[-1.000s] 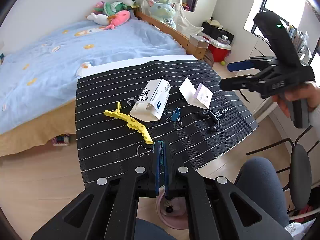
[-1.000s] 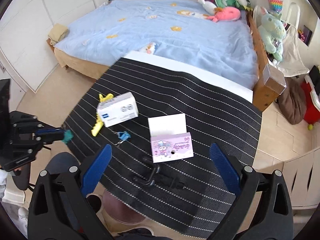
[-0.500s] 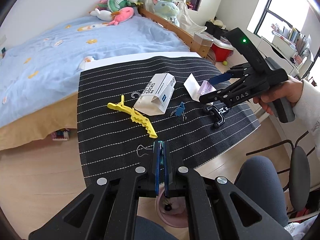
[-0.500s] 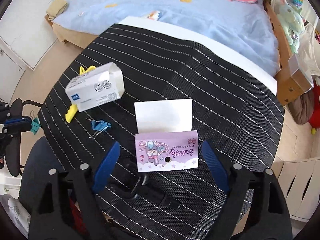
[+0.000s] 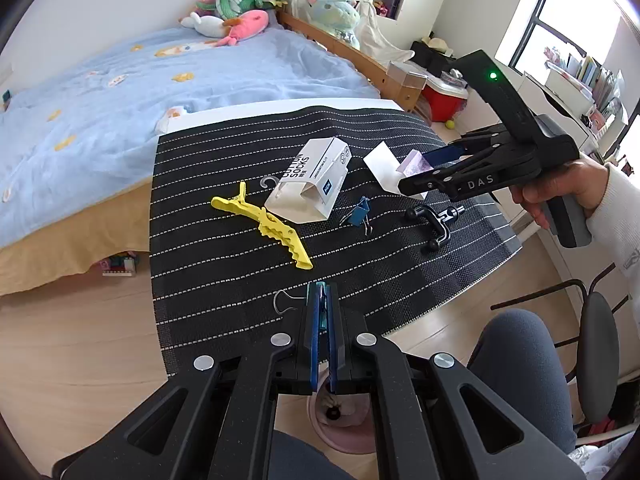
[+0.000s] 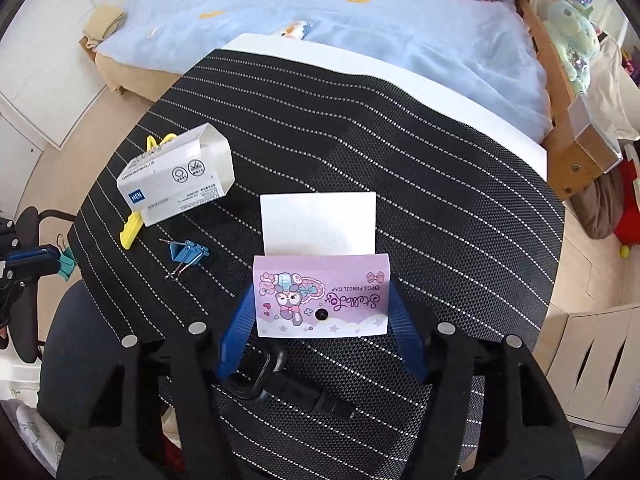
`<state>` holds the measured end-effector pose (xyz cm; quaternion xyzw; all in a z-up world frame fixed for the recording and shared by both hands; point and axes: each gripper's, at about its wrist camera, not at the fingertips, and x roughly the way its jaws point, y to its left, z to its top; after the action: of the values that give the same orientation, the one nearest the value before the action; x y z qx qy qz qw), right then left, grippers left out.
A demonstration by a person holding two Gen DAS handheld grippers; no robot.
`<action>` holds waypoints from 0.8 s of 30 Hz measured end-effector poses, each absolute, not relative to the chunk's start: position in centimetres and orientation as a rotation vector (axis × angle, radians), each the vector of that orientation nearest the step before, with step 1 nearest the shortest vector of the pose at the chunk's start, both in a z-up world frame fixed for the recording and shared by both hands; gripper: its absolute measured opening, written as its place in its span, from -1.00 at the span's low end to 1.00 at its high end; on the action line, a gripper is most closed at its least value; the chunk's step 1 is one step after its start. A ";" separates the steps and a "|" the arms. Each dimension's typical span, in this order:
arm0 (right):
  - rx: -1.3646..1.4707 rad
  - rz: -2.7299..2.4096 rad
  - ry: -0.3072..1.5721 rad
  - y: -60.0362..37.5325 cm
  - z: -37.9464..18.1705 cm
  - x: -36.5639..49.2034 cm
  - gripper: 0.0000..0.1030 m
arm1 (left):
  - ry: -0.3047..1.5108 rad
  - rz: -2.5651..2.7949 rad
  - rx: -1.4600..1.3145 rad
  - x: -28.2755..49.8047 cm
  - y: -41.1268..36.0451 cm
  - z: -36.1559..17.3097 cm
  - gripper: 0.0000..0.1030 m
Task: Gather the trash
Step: 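Close the right tool on the pink pencil-cap card, then carry the card over the bin and open the right tool while the left tool carries the teal clip there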
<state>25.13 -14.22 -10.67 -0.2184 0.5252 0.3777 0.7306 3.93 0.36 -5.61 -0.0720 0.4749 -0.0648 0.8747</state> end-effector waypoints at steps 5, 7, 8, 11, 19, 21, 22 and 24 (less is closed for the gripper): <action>-0.419 0.807 1.100 -15.5 -8.7 24.1 0.22 | 0.989 -0.136 -0.147 3.8 0.3 -5.5 -0.94; -0.402 0.803 1.078 -15.9 -7.8 23.4 0.22 | 0.988 -0.137 -0.148 3.8 0.2 -5.4 -0.94; -0.391 0.805 1.067 -16.1 -7.2 23.0 0.22 | 0.987 -0.138 -0.148 3.7 0.1 -5.4 -0.94; -0.374 0.816 1.021 -16.9 -5.2 21.1 0.22 | 0.981 -0.145 -0.141 3.6 -0.1 -5.0 -0.94; -0.316 0.838 0.919 -18.9 -1.5 15.9 0.22 | 0.947 -0.155 -0.120 2.5 -0.8 -3.5 -0.94; -0.305 0.846 0.899 -19.5 -0.9 14.5 0.23 | 0.936 -0.158 -0.112 2.0 -1.1 -3.1 -0.94; -0.295 0.850 0.894 -19.8 -0.6 13.9 0.23 | 0.930 -0.160 -0.109 1.8 -1.2 -2.8 -0.94; -0.295 0.858 0.877 -20.3 -0.2 12.3 0.23 | 0.920 -0.167 -0.104 1.2 -1.6 -2.4 -0.94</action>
<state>12.33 -20.27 -0.18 -0.1377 0.4100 0.4011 0.8075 1.23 -1.56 -2.40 -0.0501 0.4434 -0.0802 0.8913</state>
